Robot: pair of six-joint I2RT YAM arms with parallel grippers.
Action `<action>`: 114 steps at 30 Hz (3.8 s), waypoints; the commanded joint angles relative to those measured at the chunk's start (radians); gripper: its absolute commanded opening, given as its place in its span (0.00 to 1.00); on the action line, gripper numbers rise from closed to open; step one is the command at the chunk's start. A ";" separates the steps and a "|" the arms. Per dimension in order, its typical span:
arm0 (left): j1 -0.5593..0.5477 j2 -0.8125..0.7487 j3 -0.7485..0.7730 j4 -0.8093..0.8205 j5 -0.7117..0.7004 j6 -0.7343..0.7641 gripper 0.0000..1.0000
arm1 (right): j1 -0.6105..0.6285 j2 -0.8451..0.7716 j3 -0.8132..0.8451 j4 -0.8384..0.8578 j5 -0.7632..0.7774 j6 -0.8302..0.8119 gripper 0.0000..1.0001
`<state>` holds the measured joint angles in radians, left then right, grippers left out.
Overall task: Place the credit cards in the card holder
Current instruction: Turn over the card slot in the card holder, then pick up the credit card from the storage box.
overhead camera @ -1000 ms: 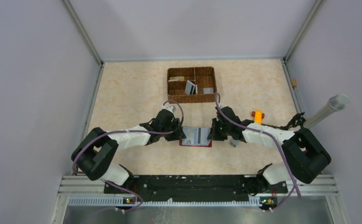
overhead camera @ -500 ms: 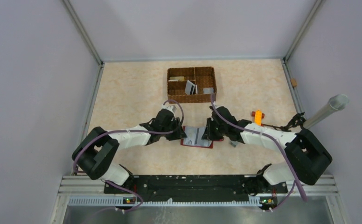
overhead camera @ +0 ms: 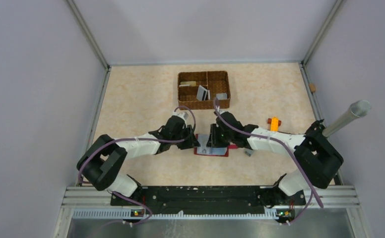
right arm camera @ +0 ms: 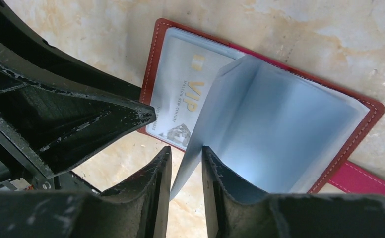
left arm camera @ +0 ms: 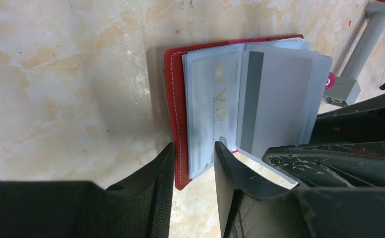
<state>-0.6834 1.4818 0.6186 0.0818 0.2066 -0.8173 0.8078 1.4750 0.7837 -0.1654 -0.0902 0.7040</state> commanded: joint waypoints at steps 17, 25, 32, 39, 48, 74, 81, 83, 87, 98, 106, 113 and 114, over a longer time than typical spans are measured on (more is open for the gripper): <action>0.005 -0.187 -0.074 -0.043 -0.125 0.023 0.61 | 0.033 0.066 0.110 0.076 0.021 -0.024 0.48; 0.096 -0.335 -0.102 -0.176 -0.163 0.055 0.92 | 0.033 -0.018 0.216 -0.061 0.159 -0.138 0.69; 0.218 -0.463 0.045 -0.417 -0.108 0.155 0.99 | -0.048 -0.031 0.344 -0.168 0.279 -0.310 0.87; 0.378 -0.469 0.276 -0.605 0.019 0.304 0.99 | -0.199 0.074 0.486 -0.177 0.182 -0.395 0.87; 0.579 -0.435 0.408 -0.672 0.046 0.459 0.99 | -0.240 0.322 0.693 -0.179 0.156 -0.418 0.78; 0.591 -0.505 0.319 -0.600 -0.040 0.502 0.99 | -0.252 0.657 1.015 -0.268 0.098 -0.427 0.57; 0.591 -0.506 0.314 -0.600 -0.042 0.503 0.99 | -0.252 0.625 1.014 -0.250 0.062 -0.413 0.56; 0.591 -0.504 0.314 -0.601 -0.041 0.503 0.99 | -0.252 0.612 1.010 -0.245 0.059 -0.412 0.55; 0.591 -0.501 0.313 -0.600 -0.039 0.503 0.99 | -0.252 0.596 1.008 -0.243 0.057 -0.410 0.55; 0.591 -0.491 0.311 -0.600 -0.027 0.503 0.99 | -0.253 0.551 0.994 -0.246 0.064 -0.399 0.53; 0.591 -0.488 0.310 -0.601 -0.017 0.501 0.99 | -0.252 0.539 0.991 -0.256 0.080 -0.398 0.46; 0.591 -0.488 0.309 -0.600 -0.012 0.501 0.99 | -0.252 0.544 0.987 -0.260 0.086 -0.398 0.30; 0.591 -0.488 0.309 -0.600 -0.011 0.501 0.99 | -0.252 0.545 0.985 -0.260 0.086 -0.398 0.28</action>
<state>-0.0986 0.9932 0.9329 -0.5598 0.1837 -0.3328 0.5598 2.0769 1.7500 -0.4381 -0.0013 0.2962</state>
